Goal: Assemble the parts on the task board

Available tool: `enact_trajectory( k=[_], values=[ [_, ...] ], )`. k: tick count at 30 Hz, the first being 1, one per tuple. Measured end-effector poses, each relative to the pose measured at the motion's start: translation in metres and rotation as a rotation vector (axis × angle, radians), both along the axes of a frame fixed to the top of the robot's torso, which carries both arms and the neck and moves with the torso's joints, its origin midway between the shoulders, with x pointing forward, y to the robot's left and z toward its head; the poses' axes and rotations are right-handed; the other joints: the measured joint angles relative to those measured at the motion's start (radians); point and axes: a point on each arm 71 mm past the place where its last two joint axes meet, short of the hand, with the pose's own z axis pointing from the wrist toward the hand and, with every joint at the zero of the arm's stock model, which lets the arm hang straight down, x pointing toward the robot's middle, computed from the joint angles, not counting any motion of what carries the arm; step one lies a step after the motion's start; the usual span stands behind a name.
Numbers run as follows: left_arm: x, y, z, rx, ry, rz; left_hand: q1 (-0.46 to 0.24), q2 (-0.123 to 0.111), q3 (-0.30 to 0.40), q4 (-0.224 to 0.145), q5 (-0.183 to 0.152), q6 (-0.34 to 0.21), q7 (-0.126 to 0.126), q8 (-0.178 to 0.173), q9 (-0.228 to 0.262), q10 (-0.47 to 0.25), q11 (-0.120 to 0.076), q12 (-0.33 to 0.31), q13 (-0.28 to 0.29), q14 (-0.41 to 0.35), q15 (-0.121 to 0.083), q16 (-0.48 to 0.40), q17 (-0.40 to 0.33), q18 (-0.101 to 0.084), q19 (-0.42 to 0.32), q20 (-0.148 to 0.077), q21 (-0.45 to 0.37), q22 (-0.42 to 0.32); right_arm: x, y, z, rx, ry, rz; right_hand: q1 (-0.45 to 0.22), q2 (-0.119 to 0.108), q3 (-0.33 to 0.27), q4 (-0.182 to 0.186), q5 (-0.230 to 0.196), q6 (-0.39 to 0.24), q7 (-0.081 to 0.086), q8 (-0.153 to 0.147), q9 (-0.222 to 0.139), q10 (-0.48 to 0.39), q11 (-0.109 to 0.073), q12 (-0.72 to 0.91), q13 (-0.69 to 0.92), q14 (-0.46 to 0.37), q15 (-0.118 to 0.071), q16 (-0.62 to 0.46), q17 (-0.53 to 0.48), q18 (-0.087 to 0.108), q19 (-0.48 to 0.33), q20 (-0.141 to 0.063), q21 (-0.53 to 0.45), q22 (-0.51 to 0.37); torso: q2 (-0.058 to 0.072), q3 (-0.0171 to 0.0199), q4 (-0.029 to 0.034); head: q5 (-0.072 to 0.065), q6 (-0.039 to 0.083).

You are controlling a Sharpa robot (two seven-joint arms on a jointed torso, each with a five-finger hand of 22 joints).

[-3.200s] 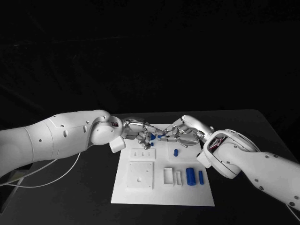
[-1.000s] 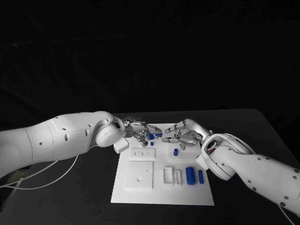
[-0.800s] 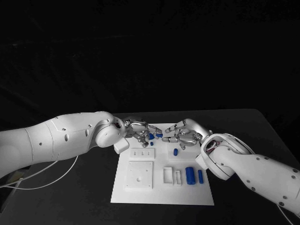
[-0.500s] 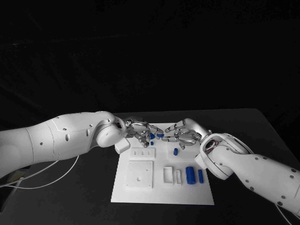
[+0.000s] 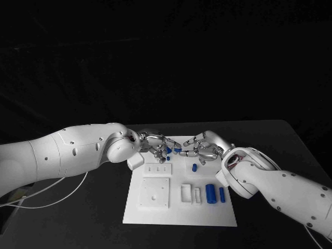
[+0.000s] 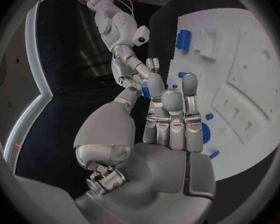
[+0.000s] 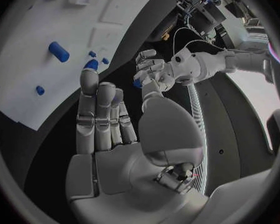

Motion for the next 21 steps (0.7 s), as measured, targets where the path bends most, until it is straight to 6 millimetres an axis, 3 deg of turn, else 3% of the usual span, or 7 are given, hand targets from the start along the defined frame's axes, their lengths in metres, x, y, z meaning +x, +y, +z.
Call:
enact_trajectory(
  k=[21],
  values=[
    [-0.0002, 0.0004, -0.0001, 0.002, 0.004, -0.007, 0.000, 0.000, 0.003, 0.003, -0.004, 0.002, 0.002, 0.000, 0.000, 0.000, 0.000, 0.000, 0.000, 0.001, 0.001, 0.000, 0.001, 0.000, 0.000, 0.000, 0.000, 0.000, 0.0006, -0.0016, -0.0010, -0.004, 0.003, -0.006, 0.000, 0.000, 0.009, -0.004, 0.000, 0.000, 0.000, 0.000, 0.000, 0.000, 0.000, 0.000, -0.001, 0.000, 0.000, 0.000, 0.000, -0.001, 0.000, 0.000, 0.000, -0.007, 0.000, 0.0000, -0.0001, 0.000, 0.000]
  ],
)
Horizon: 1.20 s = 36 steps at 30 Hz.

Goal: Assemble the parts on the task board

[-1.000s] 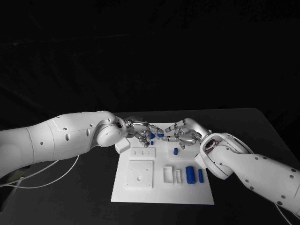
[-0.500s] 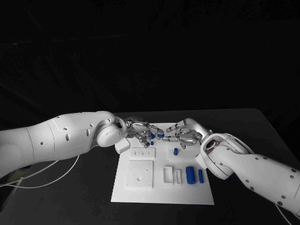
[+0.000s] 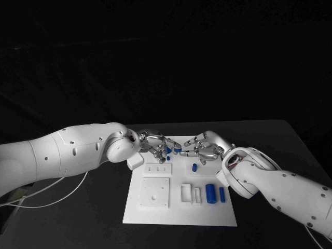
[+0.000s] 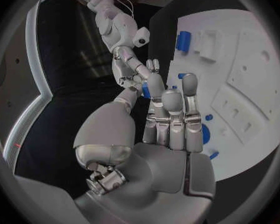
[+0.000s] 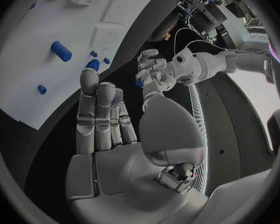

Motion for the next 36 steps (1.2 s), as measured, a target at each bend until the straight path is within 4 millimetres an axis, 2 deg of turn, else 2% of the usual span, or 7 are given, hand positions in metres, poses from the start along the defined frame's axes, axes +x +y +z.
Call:
enact_trajectory(
  k=[13, 20, 26, 28, 31, 34, 36],
  values=[
    [0.001, 0.003, -0.001, 0.032, -0.012, 0.013, 0.005, -0.004, 0.000, 0.000, 0.001, 0.000, 0.000, 0.000, 0.006, 0.000, 0.000, 0.000, 0.000, 0.001, 0.001, 0.000, 0.000, 0.000, 0.000, 0.000, 0.000, 0.001, -0.004, -0.013, 0.002, 0.037, 0.009, -0.004, -0.005, -0.005, -0.015, 0.004, 0.024, 0.000, 0.000, 0.000, 0.000, 0.005, -0.005, 0.000, -0.003, 0.005, -0.005, 0.004, 0.002, -0.001, 0.000, 0.000, 0.037, 0.001, 0.000, 0.0001, -0.0005, -0.001, 0.000],
    [0.003, 0.008, -0.003, 0.119, -0.035, 0.044, 0.005, -0.004, 0.000, 0.000, 0.001, 0.000, 0.000, 0.000, 0.007, 0.000, 0.000, 0.000, 0.000, 0.003, 0.001, -0.004, -0.002, 0.000, 0.004, -0.004, 0.000, 0.001, 0.012, -0.050, 0.021, 0.112, -0.007, -0.089, -0.003, -0.003, -0.018, 0.007, 0.031, 0.000, 0.000, 0.000, 0.000, 0.009, -0.002, 0.000, -0.005, 0.009, -0.001, 0.004, 0.002, 0.002, 0.000, 0.000, 0.037, -0.004, -0.002, -0.0007, -0.0034, -0.001, 0.000],
    [0.006, 0.016, -0.005, 0.250, -0.068, 0.067, 0.006, -0.004, 0.000, 0.000, 0.000, 0.000, 0.000, -0.002, 0.008, 0.000, 0.000, 0.000, 0.000, 0.004, 0.001, -0.004, -0.004, 0.000, 0.007, -0.007, 0.004, 0.000, 0.034, -0.103, 0.042, 0.145, -0.042, -0.213, 0.001, 0.001, -0.012, 0.001, 0.040, 0.000, 0.000, 0.000, 0.000, 0.013, -0.005, -0.008, -0.013, 0.009, -0.001, -0.009, -0.005, 0.009, 0.000, 0.000, 0.006, -0.026, -0.006, -0.0018, -0.0066, 0.005, 0.000],
    [0.007, 0.019, -0.006, 0.304, -0.086, 0.073, 0.006, -0.004, 0.000, 0.000, 0.000, 0.000, 0.000, -0.002, 0.008, 0.000, 0.000, 0.000, 0.000, 0.005, 0.002, -0.004, -0.004, 0.000, 0.007, -0.007, 0.004, 0.000, 0.041, -0.118, 0.047, 0.153, -0.055, -0.250, 0.001, 0.001, -0.013, -0.010, 0.046, 0.001, -0.001, 0.000, 0.000, 0.027, -0.006, -0.037, -0.043, 0.011, -0.004, -0.059, -0.036, 0.009, 0.000, 0.000, -0.041, -0.072, -0.007, -0.0024, -0.0077, 0.006, -0.001],
    [0.009, 0.023, -0.006, 0.380, -0.115, 0.080, 0.008, -0.006, 0.000, 0.000, 0.000, 0.000, 0.000, -0.004, 0.008, 0.000, 0.000, 0.000, 0.000, 0.005, 0.002, -0.004, -0.005, 0.000, 0.007, -0.007, 0.004, 0.000, 0.049, -0.137, 0.052, 0.165, -0.063, -0.298, 0.009, 0.009, -0.014, -0.022, 0.055, 0.002, -0.002, 0.000, 0.000, 0.043, -0.007, -0.112, -0.124, 0.014, 0.000, -0.174, -0.096, 0.009, 0.000, 0.000, -0.134, -0.194, -0.007, -0.0027, -0.0089, 0.009, -0.003],
    [0.011, 0.027, -0.006, 0.467, -0.155, 0.085, 0.011, -0.009, 0.000, 0.000, 0.000, -0.001, -0.001, -0.002, 0.008, 0.000, 0.000, 0.000, 0.000, 0.006, 0.002, -0.008, -0.006, 0.000, 0.007, -0.007, 0.004, 0.000, 0.055, -0.153, 0.052, 0.186, -0.055, -0.340, 0.016, 0.016, -0.009, -0.038, 0.055, -0.001, 0.001, 0.000, 0.000, 0.067, -0.002, -0.231, -0.241, 0.003, 0.012, -0.308, -0.171, 0.010, -0.008, 0.019, -0.192, -0.367, -0.007, -0.0020, -0.0087, 0.011, -0.006],
    [0.011, 0.028, -0.006, 0.525, -0.187, 0.087, 0.011, -0.009, 0.000, 0.000, 0.000, -0.001, -0.001, 0.000, 0.007, 0.000, 0.000, 0.000, 0.000, 0.006, 0.002, -0.008, -0.007, 0.000, 0.007, -0.007, 0.004, 0.000, 0.058, -0.160, 0.052, 0.207, -0.046, -0.359, 0.019, 0.019, -0.009, -0.038, 0.055, -0.011, 0.011, 0.000, 0.000, 0.079, 0.010, -0.344, -0.343, -0.022, 0.032, -0.401, -0.240, 0.000, -0.059, 0.036, -0.196, -0.499, -0.007, -0.0012, -0.0080, 0.011, -0.009]
  ],
)
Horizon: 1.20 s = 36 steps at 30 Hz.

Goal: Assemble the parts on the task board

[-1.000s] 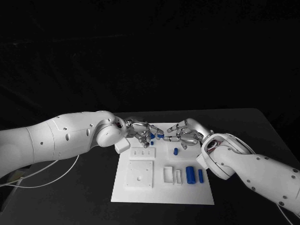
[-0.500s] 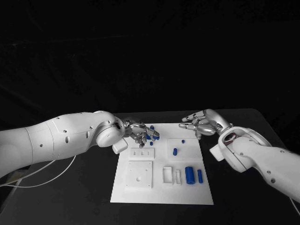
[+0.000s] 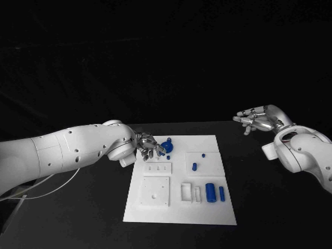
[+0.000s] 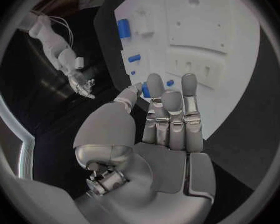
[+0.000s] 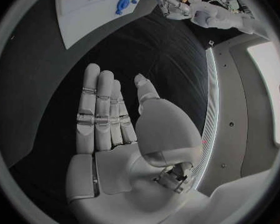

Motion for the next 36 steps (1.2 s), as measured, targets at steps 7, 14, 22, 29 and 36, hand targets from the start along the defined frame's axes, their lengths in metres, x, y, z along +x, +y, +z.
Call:
enact_trajectory(
  k=[7, 14, 22, 29, 36],
  values=[
    [-0.003, -0.001, -0.003, 0.147, -0.080, -0.005, 0.006, -0.006, 0.008, 0.008, -0.001, 0.002, 0.002, 0.000, -0.009, 0.000, 0.000, -0.005, -0.002, 0.003, 0.000, -0.008, -0.006, 0.000, 0.004, -0.004, 0.004, 0.000, 0.006, -0.006, 0.004, 0.081, 0.010, -0.021, -0.003, 0.003, 0.010, 0.008, 0.007, -0.026, 0.026, 0.000, 0.000, 0.022, 0.062, -0.362, -0.364, -0.083, 0.075, -0.265, -0.267, -0.007, -0.171, 0.074, -0.003, -0.438, 0.000, 0.0000, 0.0018, 0.004, -0.006],
    [-0.009, -0.006, -0.012, 0.203, -0.129, 0.006, 0.012, -0.012, 0.017, 0.017, 0.004, 0.004, 0.004, 0.000, -0.016, 0.000, 0.000, -0.006, -0.002, 0.003, 0.000, -0.008, -0.006, 0.000, 0.004, -0.004, 0.004, 0.000, 0.009, -0.005, 0.006, 0.151, 0.013, -0.017, 0.000, 0.005, 0.050, 0.003, 0.008, -0.087, 0.041, 0.000, -0.005, -0.014, 0.095, -0.556, -0.408, -0.181, 0.136, -0.352, -0.563, -0.006, -0.322, 0.155, 0.001, -0.661, 0.001, -0.0012, 0.0020, 0.007, -0.014],
    [-0.010, -0.009, -0.019, 0.220, -0.169, 0.036, 0.015, -0.015, 0.022, 0.022, 0.004, 0.008, 0.008, -0.002, -0.034, 0.000, 0.000, 0.000, -0.004, 0.005, 0.002, -0.008, -0.006, 0.000, 0.004, -0.004, 0.008, 0.000, 0.013, -0.005, 0.008, 0.211, 0.017, -0.006, -0.012, -0.038, 0.303, -0.095, -0.012, -0.063, 0.038, 0.000, -0.005, -0.014, 0.095, -0.579, -0.408, -0.198, 0.138, -0.359, -0.589, -0.006, -0.347, 0.165, 0.001, -0.670, 0.002, -0.0020, 0.0004, 0.011, -0.021],
    [-0.012, -0.012, -0.026, 0.223, -0.176, 0.046, 0.016, -0.016, 0.022, 0.022, 0.004, 0.011, 0.011, -0.002, -0.050, 0.000, 0.000, 0.000, -0.006, 0.009, 0.001, -0.008, -0.007, 0.000, 0.004, -0.004, 0.010, 0.000, 0.014, -0.003, 0.008, 0.237, 0.020, 0.009, -0.022, -0.047, 0.322, -0.090, -0.012, -0.069, 0.043, 0.000, -0.005, -0.014, 0.095, -0.579, -0.408, -0.204, 0.144, -0.359, -0.589, -0.006, -0.350, 0.169, 0.000, -0.670, 0.002, -0.0029, -0.0007, 0.011, -0.025],
    [-0.014, -0.014, -0.032, 0.225, -0.163, 0.045, 0.016, -0.016, 0.022, 0.022, 0.004, 0.011, 0.011, -0.004, -0.054, 0.002, -0.002, 0.000, -0.008, 0.010, 0.001, -0.008, -0.007, 0.000, 0.004, -0.004, 0.010, 0.000, 0.014, -0.001, 0.008, 0.248, 0.022, 0.020, -0.022, -0.047, 0.311, -0.079, -0.012, -0.073, 0.041, 0.000, -0.005, -0.017, 0.099, -0.579, -0.408, -0.205, 0.146, -0.359, -0.589, -0.006, -0.350, 0.169, 0.000, -0.670, 0.002, -0.0026, -0.0003, 0.010, -0.032]
  ],
)
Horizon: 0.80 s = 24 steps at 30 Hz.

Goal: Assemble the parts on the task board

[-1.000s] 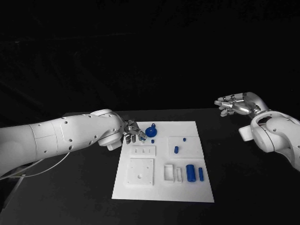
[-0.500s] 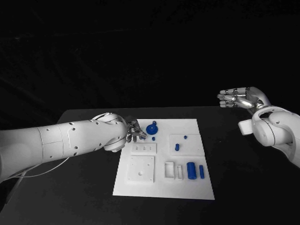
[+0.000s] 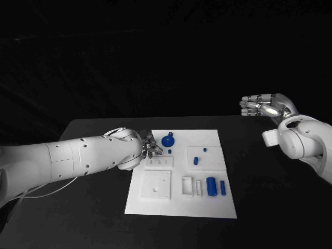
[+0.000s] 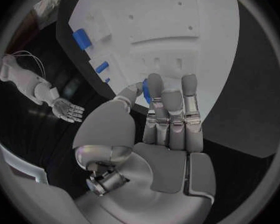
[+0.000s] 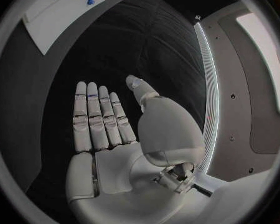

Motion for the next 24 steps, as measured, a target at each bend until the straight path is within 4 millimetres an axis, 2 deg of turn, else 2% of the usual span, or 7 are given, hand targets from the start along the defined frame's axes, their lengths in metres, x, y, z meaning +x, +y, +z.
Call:
enact_trajectory(
  k=[10, 24],
  values=[
    [-0.002, 0.000, -0.005, 0.010, 0.023, -0.007, 0.000, 0.000, 0.000, 0.000, -0.004, 0.000, 0.000, 0.004, -0.004, 0.000, 0.000, 0.000, -0.001, 0.002, 0.001, 0.000, 0.000, 0.000, 0.000, 0.000, 0.000, 0.000, 0.000, 0.002, 0.000, 0.004, 0.000, 0.009, 0.000, 0.000, -0.005, 0.005, 0.000, 0.000, 0.000, 0.000, 0.000, 0.000, 0.000, 0.000, 0.000, 0.000, 0.000, 0.000, 0.000, 0.000, 0.000, 0.000, 0.000, 0.000, 0.000, 0.0008, -0.0005, 0.001, -0.007],
    [-0.003, -0.003, -0.013, 0.025, 0.067, -0.022, 0.000, 0.000, -0.001, -0.001, 0.000, -0.001, -0.001, 0.002, -0.006, 0.001, -0.001, 0.000, -0.001, 0.004, 0.003, 0.000, 0.000, 0.000, 0.000, 0.000, 0.000, 0.001, 0.001, 0.006, 0.000, 0.008, -0.002, 0.020, 0.000, 0.000, -0.010, 0.010, 0.000, 0.000, 0.000, 0.000, 0.000, 0.000, 0.000, 0.000, 0.000, -0.003, 0.003, 0.000, 0.000, 0.000, -0.007, 0.000, 0.000, 0.000, -0.001, 0.0008, -0.0007, -0.002, -0.010]
  ],
)
